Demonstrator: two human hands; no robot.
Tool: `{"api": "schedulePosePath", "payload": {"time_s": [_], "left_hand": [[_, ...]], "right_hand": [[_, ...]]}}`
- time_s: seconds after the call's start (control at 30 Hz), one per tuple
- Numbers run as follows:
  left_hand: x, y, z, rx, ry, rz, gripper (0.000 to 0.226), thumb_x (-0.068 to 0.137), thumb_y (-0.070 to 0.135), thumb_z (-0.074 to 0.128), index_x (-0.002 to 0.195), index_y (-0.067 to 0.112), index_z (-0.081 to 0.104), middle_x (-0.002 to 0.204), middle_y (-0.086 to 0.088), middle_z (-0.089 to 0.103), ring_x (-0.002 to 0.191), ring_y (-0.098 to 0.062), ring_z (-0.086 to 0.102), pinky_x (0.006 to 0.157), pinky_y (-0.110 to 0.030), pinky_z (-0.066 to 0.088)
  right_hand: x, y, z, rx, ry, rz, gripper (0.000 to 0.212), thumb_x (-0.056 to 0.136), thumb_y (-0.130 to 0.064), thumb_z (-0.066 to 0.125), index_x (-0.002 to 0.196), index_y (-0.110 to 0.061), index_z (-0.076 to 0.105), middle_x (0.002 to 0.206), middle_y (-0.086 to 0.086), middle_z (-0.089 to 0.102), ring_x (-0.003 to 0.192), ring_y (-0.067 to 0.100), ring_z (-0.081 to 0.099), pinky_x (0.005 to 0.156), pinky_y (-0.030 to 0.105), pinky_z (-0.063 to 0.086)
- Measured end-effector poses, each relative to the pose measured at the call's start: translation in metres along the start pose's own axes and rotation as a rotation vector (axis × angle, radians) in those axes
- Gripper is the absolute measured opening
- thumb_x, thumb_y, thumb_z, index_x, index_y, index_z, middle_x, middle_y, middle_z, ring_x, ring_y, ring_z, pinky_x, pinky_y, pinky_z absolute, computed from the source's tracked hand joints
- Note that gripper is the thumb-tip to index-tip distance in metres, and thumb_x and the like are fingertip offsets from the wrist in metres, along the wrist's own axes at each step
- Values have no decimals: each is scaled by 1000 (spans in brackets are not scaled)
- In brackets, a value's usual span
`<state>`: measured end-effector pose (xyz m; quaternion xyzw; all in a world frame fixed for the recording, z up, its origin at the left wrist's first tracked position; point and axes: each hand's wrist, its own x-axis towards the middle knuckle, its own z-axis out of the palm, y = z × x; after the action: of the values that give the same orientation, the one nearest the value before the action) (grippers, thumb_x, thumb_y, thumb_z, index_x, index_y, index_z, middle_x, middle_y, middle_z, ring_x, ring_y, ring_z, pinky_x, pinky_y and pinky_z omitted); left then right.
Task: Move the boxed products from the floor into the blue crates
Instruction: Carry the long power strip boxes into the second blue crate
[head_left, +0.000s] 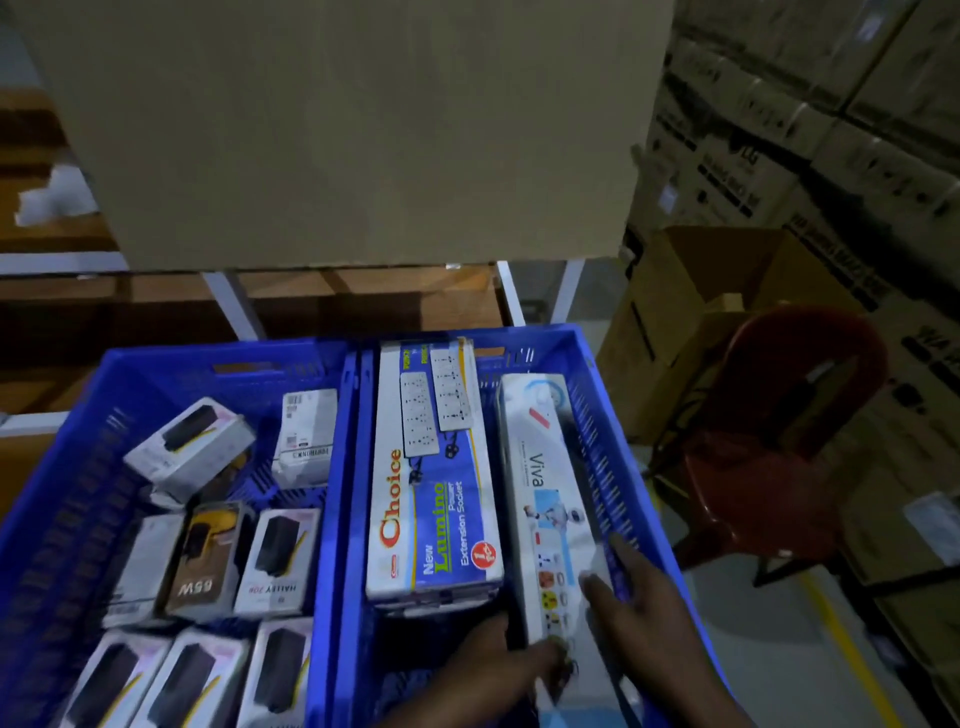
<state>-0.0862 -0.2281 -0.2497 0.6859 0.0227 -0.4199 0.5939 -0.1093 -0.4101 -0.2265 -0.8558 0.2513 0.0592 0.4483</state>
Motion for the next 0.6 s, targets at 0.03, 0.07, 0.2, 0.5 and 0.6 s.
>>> {"api": "schedulePosePath", "payload": {"time_s": [0.03,0.07,0.2,0.5,0.6], "left_hand": [[2,2,4,-16,2,-16,49,72,20,76,120,12,73,99,4,81,87,-4,75,74,-16,54],[6,-2,10,-18,32,-26,43,68,26,75,108,11,77,91,0,81,80,-9,75,70,-20,54],[19,3,27,-52,69,-59,15,97,12,62,102,11,75,85,-5,79,72,-15,70,64,-25,54],[38,25,48,-81,197,-44,29,105,20,55,130,13,67,112,1,77,86,-2,73,70,-13,56],[39,28,45,-146,179,-39,28,102,23,56,127,16,68,100,10,78,78,1,72,73,-17,57]], "right_hand": [[-2,0,-6,-8,20,-67,62,94,-30,71,151,-19,50,147,-4,56,135,15,54,107,28,44],[-7,-4,-13,-13,13,-141,58,94,-29,71,149,-21,53,145,-7,58,133,9,54,104,24,44],[-15,-3,-30,-19,12,-386,51,94,-29,70,144,-24,58,137,-17,62,128,-3,57,98,8,45],[-12,18,-53,-153,-47,-687,52,97,-23,67,147,-17,55,152,-7,54,141,6,50,110,36,49],[-9,22,-55,-334,-142,-744,60,98,-38,60,152,-17,47,159,-4,46,146,11,44,114,37,45]]}}
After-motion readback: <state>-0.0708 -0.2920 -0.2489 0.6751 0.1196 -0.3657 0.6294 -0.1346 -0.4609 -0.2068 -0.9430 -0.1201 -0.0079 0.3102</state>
